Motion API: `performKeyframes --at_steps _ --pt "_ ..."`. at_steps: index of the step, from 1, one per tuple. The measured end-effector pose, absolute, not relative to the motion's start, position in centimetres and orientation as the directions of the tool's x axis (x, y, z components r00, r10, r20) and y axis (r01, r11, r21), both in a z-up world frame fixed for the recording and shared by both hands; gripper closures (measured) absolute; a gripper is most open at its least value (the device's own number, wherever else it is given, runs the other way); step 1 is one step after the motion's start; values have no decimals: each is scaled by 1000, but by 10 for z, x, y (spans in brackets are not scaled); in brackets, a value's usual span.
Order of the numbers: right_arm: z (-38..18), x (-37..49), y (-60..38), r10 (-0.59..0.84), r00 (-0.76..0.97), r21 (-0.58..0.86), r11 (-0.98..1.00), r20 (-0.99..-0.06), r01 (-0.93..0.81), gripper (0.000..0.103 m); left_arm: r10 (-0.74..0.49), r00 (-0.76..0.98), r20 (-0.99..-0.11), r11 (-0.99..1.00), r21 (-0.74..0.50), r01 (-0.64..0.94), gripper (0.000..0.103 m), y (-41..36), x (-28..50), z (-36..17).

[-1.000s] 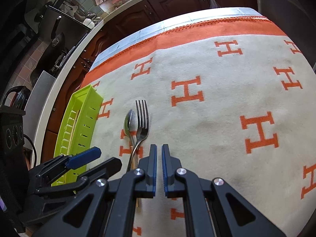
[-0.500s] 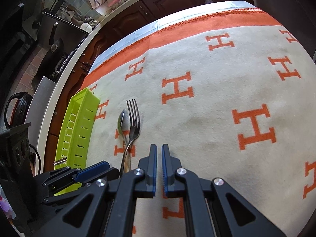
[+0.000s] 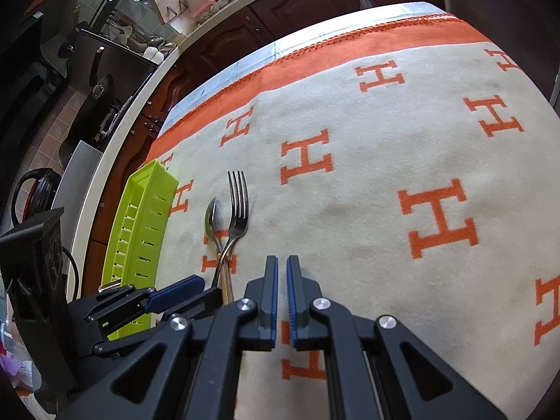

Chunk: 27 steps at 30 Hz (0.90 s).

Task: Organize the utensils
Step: 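Move both tools over the last fork and wooden-handled spoon, then grasp the silver fork with the left tool while the right tool grasps the wooden-handled spoon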

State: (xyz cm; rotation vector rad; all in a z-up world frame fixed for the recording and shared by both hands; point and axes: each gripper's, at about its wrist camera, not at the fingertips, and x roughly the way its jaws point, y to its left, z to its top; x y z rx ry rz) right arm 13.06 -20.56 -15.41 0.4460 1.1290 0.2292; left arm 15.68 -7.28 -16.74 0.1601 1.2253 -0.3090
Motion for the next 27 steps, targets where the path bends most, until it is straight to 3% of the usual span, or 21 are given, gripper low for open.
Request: performKeyframes --at_steps 9,11,13,27 --pt "-156 127 -216 393 426 463 883 -815 70 98 -125 338 -933 945 -8 327 78 -84 171 -166" --pt "-157 126 -217 392 426 463 884 -815 72 98 -131 342 -931 944 -12 330 81 -86 172 -166" --pt "-156 126 -217 391 426 461 885 -816 70 98 -151 343 -927 941 -28 338 99 -87 173 -166" --pt "-145 130 -195 408 419 438 899 -811 -26 98 -204 414 -887 967 -116 228 100 -42 156 -138"
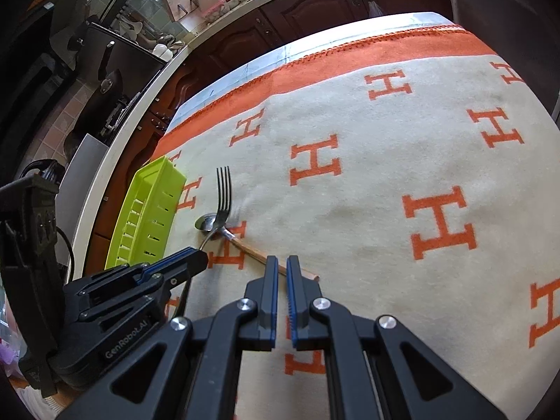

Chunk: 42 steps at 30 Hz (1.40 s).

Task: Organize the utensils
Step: 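Grasp the silver fork with the left tool while the right tool grasps the wooden-handled spoon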

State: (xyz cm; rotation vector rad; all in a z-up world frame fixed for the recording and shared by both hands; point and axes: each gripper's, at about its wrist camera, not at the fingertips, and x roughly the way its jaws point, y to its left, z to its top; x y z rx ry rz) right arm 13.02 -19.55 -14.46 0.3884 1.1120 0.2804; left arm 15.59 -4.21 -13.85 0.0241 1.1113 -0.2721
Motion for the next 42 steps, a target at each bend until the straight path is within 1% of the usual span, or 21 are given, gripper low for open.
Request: performKeyframes --at_steps 4,7,16,17,21,28,30,32,33,34,35,36,42 --pt "-144 139 -176 422 397 422 902 -815 -92 98 -198 445 -873 974 -123 192 100 -21 150 -126" --pt "-144 146 -159 412 389 382 911 -824 -156 98 -188 471 -862 979 -125 163 100 -4 144 -115" --pt "-160 163 -100 298 352 183 928 -887 -325 97 -138 545 -827 990 -116 74 100 57 119 -86" --pt "-159 163 -95 287 374 160 928 -882 -336 97 -128 549 -826 992 -111 64 100 65 116 -84" --pt "-160 165 -84 246 386 105 931 -889 -351 92 -93 548 -831 995 -95 24 100 92 108 -87" --pt "-148 157 -91 245 406 97 932 -880 -350 87 -87 493 -865 996 -82 31 100 113 103 -117" --pt "-143 155 -93 231 430 76 934 -873 -348 81 -86 463 -882 996 -79 36 99 114 103 -129" --pt "-139 152 -96 211 451 47 937 -867 -347 73 -89 446 -891 996 -80 38 99 115 102 -136" --pt "-140 153 -97 197 456 33 939 -868 -343 70 -91 442 -892 996 -84 37 95 116 101 -138" --pt "-140 153 -98 185 456 22 940 -871 -340 67 -97 441 -893 995 -91 35 89 118 100 -138" --pt "-142 155 -98 173 452 11 941 -875 -339 67 -104 442 -891 995 -99 35 86 120 98 -138" --pt "-144 156 -98 164 447 3 941 -880 -338 67 -106 446 -889 994 -102 34 79 122 97 -137" --pt "-160 165 -85 112 442 -51 939 -890 -339 66 -94 484 -870 995 -98 17 72 131 85 -124"
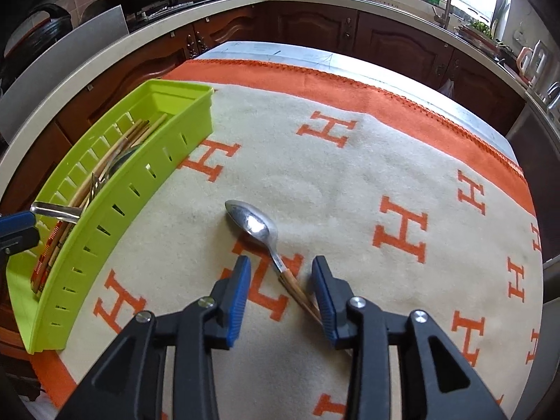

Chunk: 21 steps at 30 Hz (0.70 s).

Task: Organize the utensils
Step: 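Grasp the silver fork with the left tool while the right tool grasps the wooden-handled spoon, then drop the fork into the green tray with the left tool while the right tool places the wooden-handled spoon there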

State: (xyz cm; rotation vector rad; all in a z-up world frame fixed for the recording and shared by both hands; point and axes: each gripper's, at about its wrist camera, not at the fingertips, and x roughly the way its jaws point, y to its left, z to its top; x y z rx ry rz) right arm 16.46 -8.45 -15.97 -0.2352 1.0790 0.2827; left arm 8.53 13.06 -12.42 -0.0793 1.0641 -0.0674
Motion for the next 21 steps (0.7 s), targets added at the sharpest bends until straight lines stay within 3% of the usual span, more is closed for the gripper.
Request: performKeyframes --at_steps 6,8,11,17,21 --pt "-161 174 -84 87 458 -43 963 -885 -267 69 -81 518 -852 995 -99 -7 70 141 79 -113" --pt "-160 174 -82 76 461 -53 964 -884 -260 93 -79 525 -847 995 -102 -14 67 143 78 -110" --pt "-157 174 -86 82 440 -19 976 -894 -219 100 -84 534 -842 993 -115 -25 64 147 78 -107" --pt "-125 164 -95 249 386 216 968 -888 -127 100 -74 553 -830 990 -126 -58 62 159 78 -99" --pt "-96 155 -78 355 368 339 934 -860 -111 100 -55 580 -813 987 -131 -89 54 173 79 -88"
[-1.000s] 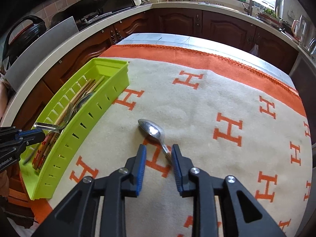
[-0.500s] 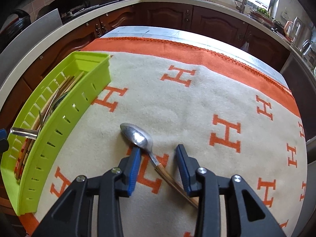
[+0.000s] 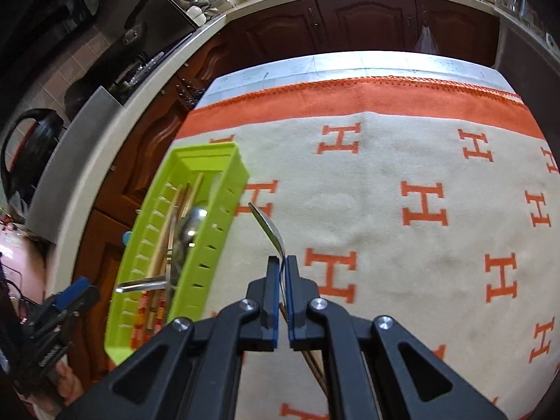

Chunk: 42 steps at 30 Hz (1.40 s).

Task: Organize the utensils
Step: 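Drop the fork into the green tray with the left tool while the right tool places the wooden-handled spoon there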

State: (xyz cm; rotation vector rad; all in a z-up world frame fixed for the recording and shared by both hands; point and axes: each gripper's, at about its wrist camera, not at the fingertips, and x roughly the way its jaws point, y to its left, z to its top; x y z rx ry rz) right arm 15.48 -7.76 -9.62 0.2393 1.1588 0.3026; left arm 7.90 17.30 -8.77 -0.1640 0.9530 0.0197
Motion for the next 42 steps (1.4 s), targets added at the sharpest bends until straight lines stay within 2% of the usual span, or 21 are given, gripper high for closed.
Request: performKeyframes --at_steps 6,16,20,35,42 --pt "-80 155 -41 487 309 498 866 -817 -50 100 24 604 -796 983 -93 -160 51 193 83 -76" --pt "-111 168 -6 479 296 533 835 -827 138 100 28 603 -797 984 -86 -159 51 198 78 -81" --pt "-122 173 -3 491 278 548 816 -825 185 96 10 596 -803 981 -107 -160 51 201 79 -85" --pt "-119 167 2 401 280 442 891 -872 104 96 -26 589 -808 982 -130 -136 51 198 80 -94" --pt "-116 163 0 425 231 452 889 -875 74 96 -32 578 -815 980 -138 -140 51 198 80 -96"
